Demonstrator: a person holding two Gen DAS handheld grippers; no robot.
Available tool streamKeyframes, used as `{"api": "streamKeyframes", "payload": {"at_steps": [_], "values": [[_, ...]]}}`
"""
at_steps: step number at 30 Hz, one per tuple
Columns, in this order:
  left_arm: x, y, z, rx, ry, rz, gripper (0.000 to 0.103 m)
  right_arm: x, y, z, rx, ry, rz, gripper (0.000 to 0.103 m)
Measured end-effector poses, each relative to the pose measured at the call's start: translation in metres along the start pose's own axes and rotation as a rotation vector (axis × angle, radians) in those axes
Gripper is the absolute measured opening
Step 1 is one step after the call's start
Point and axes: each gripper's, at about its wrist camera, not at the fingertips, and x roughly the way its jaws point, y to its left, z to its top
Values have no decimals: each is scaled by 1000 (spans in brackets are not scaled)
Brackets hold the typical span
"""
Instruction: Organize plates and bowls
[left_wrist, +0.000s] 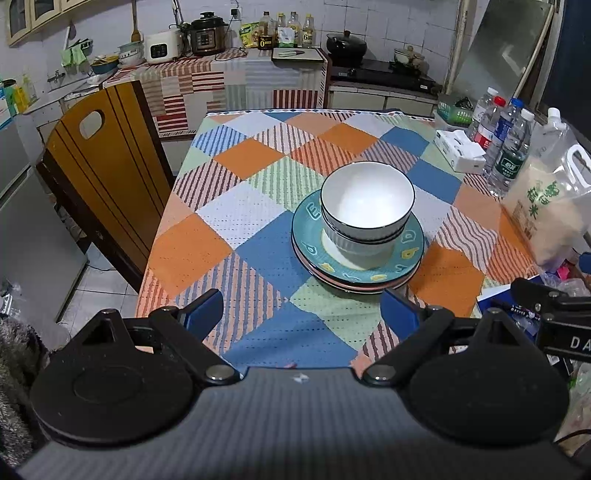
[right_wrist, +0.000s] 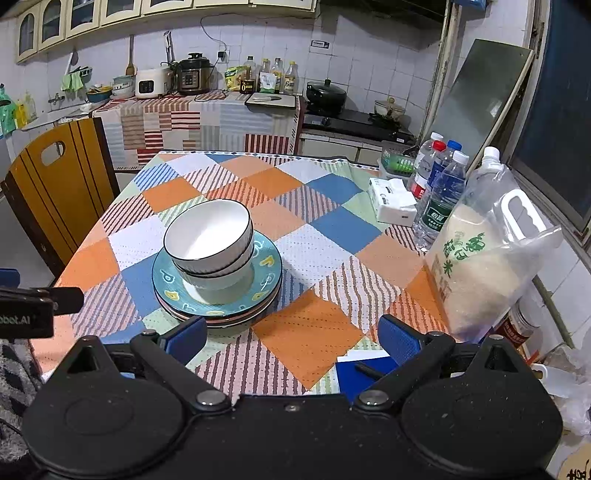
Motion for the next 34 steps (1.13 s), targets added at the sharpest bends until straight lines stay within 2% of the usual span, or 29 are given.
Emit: {"api": "streamKeyframes", "payload": {"at_steps": [6,10,11,13,16,21,34], "values": [[-2,-2,-2,-5,-27,13,92,2,2,-2,-8,4,3,100],[-7,-3,-1,-5,-75,38,93,5,2,-3,-8,7,-2,100],[-7,-2,-1,-10,-75,33,93,6,2,-3,-7,9,-4,100],[-7,0,-1,-25,-70,18,100,8,2,-3,1,12,-9,100],[-5,3,0,-48,-61,4,103,10,0,-4,6,23,-3,100],[-4,3,-1,-52,-59,26,103,11,0,-6,4,27,-1,100],[-4,4,-1,-56,-44,19,103,16,-1,-6,-4,39,-11,100]]}}
